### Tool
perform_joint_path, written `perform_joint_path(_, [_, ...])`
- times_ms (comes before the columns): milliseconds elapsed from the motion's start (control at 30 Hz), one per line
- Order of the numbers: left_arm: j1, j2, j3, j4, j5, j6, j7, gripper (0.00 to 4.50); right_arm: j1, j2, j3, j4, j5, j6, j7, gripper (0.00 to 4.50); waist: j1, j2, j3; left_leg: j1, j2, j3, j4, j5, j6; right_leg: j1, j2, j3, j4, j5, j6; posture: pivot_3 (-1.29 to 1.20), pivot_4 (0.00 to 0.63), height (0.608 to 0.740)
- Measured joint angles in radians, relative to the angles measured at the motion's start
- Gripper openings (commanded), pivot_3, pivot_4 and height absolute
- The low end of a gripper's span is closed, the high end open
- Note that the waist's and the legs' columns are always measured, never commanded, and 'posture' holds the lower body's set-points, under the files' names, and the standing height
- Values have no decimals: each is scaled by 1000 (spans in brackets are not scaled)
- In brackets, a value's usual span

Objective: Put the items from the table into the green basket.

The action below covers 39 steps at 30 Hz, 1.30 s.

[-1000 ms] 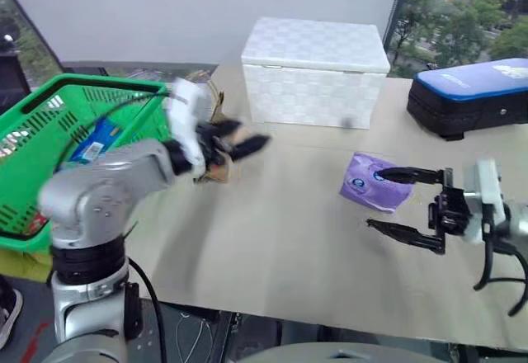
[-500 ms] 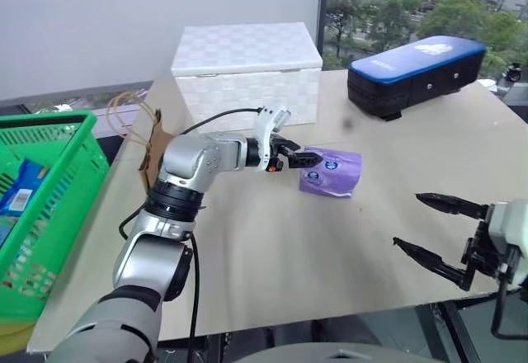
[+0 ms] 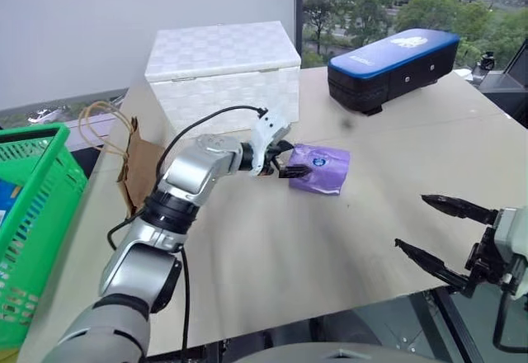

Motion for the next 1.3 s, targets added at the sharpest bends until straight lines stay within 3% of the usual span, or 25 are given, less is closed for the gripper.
perform_joint_path(133, [10,-40,-31,63,83,-110,-1,4478,-26,-5,7,0,0,0,-11,4500,-2,0,0,-1,-2,0,0,0,0,0,-1,2,0,0,1,-294,33,740])
perform_joint_path(233, [10,-121,-44,157,134,-180,26,4478,-44,-13,12,2,0,2,-13,4500,-2,-1,0,-1,-3,0,0,-1,1,0,-1,3,-1,0,3,-298,33,740])
perform_joint_path(267, [10,-140,-45,182,144,-194,32,4238,-43,-14,13,2,0,3,-13,4500,-3,-1,1,-2,-3,0,0,-1,2,0,-1,4,-1,0,3,-302,34,740])
perform_joint_path(367, [10,-171,-44,234,167,-232,33,3210,-42,-14,14,2,0,10,-14,4500,-7,-1,1,-2,-3,0,0,-2,3,0,0,6,-1,-1,4,-311,37,740])
perform_joint_path(567, [11,-189,-20,263,177,-269,19,258,-30,-14,6,1,1,18,-17,4500,-7,-1,2,-2,-2,1,0,-2,3,0,0,6,-1,-1,5,-311,37,740])
perform_joint_path(600, [14,-193,-9,265,176,-280,19,64,-30,-14,6,1,1,18,-17,4500,-8,-1,2,-2,-3,1,0,-2,3,0,0,7,-1,-2,5,-311,37,740])
perform_joint_path(900, [82,-179,98,189,122,-273,-13,64,-44,-14,7,1,0,18,-26,4500,-9,-1,2,-2,-2,1,0,-2,3,0,0,7,0,-2,5,-288,33,740])
perform_joint_path(1000, [114,-124,144,96,80,-220,-42,870,-49,-15,8,2,-1,18,-26,4500,-9,-1,2,-2,-2,1,0,-2,3,0,0,7,0,-2,5,-264,32,740])
perform_joint_path(1133, [125,-9,155,-38,64,-225,-123,2701,-65,-17,13,11,-1,18,-23,4500,-2,0,2,-2,-2,0,0,-2,3,0,-1,6,0,-2,5,-255,30,740])
perform_joint_path(1267, [121,25,140,-72,66,-238,-186,4473,-86,-19,31,14,-1,18,-20,4500,3,0,2,-2,-3,1,0,-2,3,0,-2,6,0,-2,5,-256,29,740])
perform_joint_path(1300, [116,39,128,-71,73,-244,-199,4473,-89,-20,32,17,-1,18,-19,4500,3,0,2,-2,-3,0,0,-2,3,0,-1,6,0,-2,5,-251,29,740])
